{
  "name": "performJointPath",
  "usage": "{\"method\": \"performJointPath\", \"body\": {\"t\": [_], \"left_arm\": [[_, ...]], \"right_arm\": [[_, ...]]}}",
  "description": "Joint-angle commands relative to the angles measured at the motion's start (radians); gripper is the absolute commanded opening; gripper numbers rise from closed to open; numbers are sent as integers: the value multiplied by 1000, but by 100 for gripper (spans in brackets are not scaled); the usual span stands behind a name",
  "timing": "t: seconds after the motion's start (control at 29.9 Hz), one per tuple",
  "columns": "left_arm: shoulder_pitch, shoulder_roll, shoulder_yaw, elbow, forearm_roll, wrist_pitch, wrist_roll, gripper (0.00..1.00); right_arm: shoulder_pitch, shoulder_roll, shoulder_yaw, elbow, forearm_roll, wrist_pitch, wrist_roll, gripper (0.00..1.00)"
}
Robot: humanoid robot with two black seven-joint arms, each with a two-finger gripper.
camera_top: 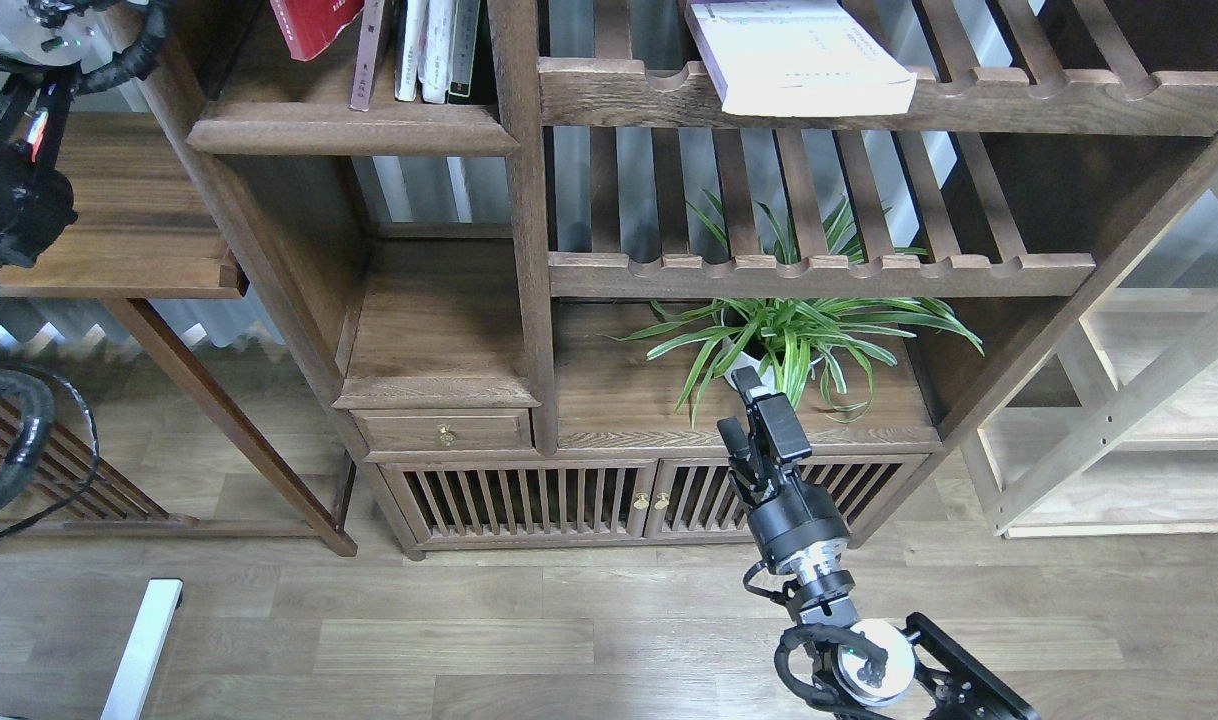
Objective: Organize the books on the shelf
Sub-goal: 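Push the red book onto the top shelf beside the white books, then release the red book and lower the left gripper from the shelf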
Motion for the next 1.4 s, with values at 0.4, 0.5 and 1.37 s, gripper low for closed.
{"method": "performJointPath", "body": {"t": [0.4, 0.5, 1.37], "left_arm": [[-40, -53, 38, 120, 0, -38, 0, 4], [-49, -66, 52, 140, 0, -38, 0, 5], [-60, -75, 87, 135, -2, -36, 0, 53]], "right_arm": [[-15, 0, 0, 0, 20, 17, 0, 99], [-24, 0, 0, 5, 22, 32, -2, 99], [-107, 0, 8, 26, 20, 68, -2, 99]]}}
